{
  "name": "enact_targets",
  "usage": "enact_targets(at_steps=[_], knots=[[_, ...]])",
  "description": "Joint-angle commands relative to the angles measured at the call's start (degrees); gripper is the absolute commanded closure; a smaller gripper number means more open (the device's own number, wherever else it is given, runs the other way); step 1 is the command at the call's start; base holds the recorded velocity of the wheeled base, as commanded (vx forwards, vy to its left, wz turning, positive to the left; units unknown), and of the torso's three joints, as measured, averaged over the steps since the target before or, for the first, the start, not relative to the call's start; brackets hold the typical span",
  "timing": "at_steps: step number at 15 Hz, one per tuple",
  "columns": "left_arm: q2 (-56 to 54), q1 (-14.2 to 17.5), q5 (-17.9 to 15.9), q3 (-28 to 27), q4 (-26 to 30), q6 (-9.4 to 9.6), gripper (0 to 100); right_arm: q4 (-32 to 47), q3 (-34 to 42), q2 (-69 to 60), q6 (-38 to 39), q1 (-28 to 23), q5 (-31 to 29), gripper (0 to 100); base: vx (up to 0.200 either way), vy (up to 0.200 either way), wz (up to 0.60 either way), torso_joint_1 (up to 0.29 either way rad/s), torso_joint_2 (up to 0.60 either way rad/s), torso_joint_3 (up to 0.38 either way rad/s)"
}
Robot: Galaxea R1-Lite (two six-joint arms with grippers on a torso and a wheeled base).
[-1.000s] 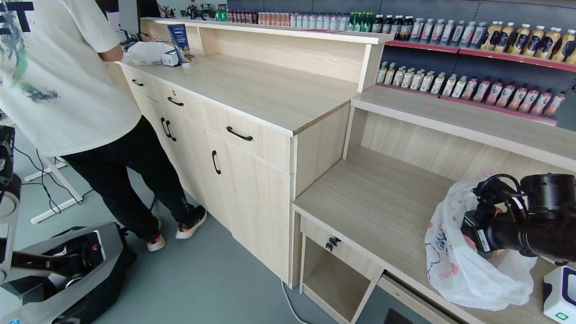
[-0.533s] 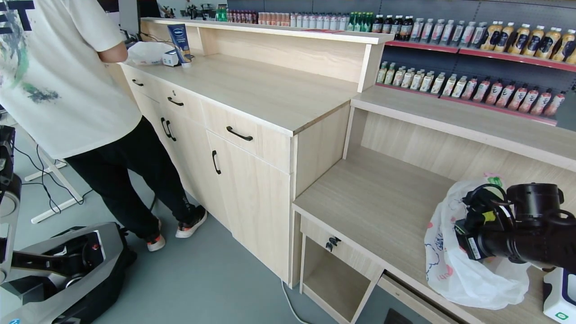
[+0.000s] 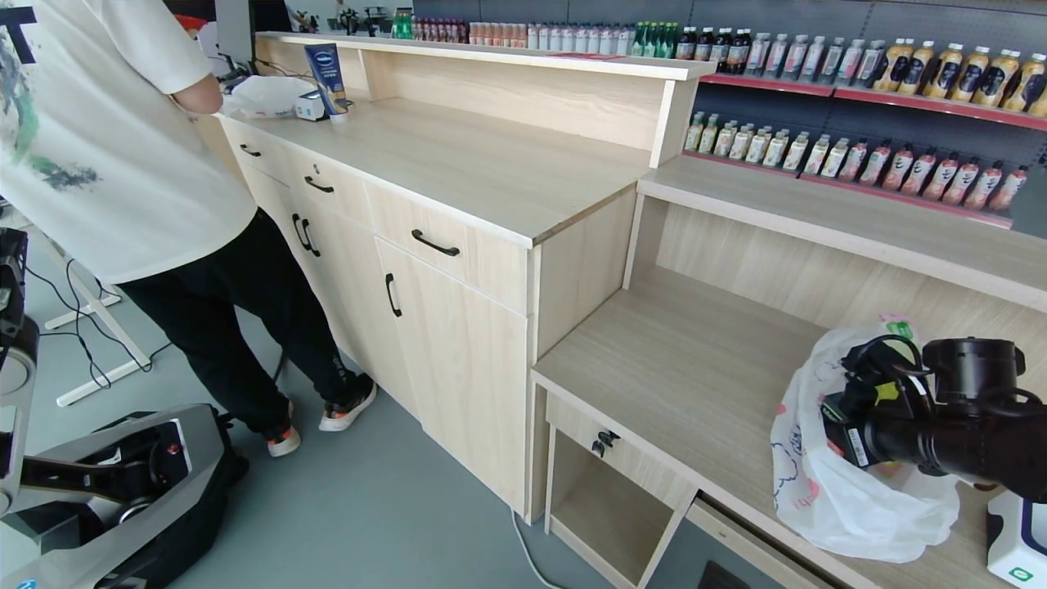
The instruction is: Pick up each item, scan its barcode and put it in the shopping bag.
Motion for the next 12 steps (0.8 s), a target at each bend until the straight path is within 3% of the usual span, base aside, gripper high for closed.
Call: enact_targets(at_steps=[1, 12], knots=[[0.0, 0.0, 0.0, 0.0, 0.0, -0.02, 0, -1.4, -0.1, 2.8, 0.0, -0.3, 0.0, 100, 0.000, 0.000, 0.00, 0.000, 0.00, 0.000], [0.0, 0.0, 0.0, 0.0, 0.0, -0.02, 0, -2.7, 0.3, 4.6, -0.2, -0.4, 1.3, 100, 0.000, 0.000, 0.00, 0.000, 0.00, 0.000]])
